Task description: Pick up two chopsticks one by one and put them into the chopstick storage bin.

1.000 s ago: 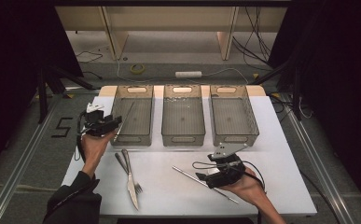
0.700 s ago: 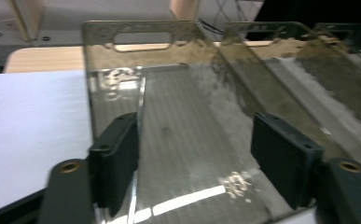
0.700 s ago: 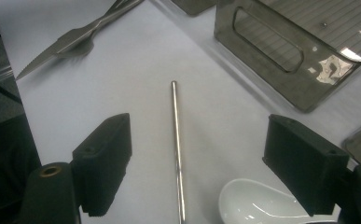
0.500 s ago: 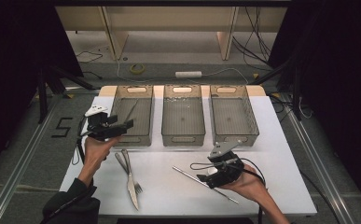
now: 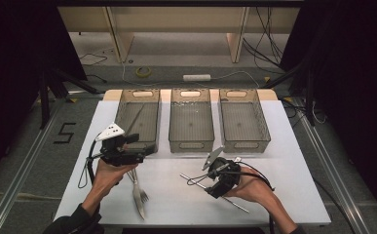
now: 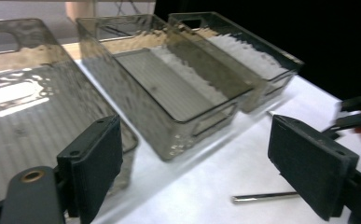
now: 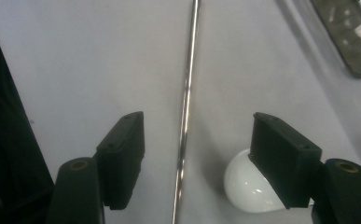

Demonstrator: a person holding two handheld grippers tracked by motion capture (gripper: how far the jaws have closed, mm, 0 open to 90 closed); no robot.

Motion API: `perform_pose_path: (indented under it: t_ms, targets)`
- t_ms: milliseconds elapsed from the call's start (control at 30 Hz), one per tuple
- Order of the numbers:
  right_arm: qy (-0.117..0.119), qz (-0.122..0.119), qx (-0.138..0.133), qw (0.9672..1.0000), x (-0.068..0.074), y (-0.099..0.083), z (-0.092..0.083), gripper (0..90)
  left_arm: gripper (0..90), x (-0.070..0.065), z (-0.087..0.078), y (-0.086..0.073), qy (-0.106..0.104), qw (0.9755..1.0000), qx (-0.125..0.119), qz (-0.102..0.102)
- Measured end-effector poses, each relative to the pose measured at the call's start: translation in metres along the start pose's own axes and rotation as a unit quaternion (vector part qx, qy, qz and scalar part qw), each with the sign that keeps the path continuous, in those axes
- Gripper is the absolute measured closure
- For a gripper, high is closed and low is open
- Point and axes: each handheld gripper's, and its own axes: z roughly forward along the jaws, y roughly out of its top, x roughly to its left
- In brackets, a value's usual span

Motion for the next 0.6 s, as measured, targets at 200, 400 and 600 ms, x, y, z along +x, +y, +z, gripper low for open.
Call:
perform_pose_path:
  t_ms: [200,400,600]
  targets:
    - [-0.002,-0.012,0.028,0.9995,0.000,0.007,0.014,43.8,16.7,-0.012,-0.005,-0.007,-0.010,0.9998,-0.002,0.018]
    - [0.002,-0.027,0.049,0.9984,0.001,0.009,0.022,51.9,16.7,-0.020,-0.006,-0.013,-0.012,0.9996,0.004,0.026]
    - [0.000,-0.025,0.067,0.9975,0.001,0.011,0.030,60.3,16.7,-0.022,-0.008,-0.016,-0.014,0.9995,0.005,0.026]
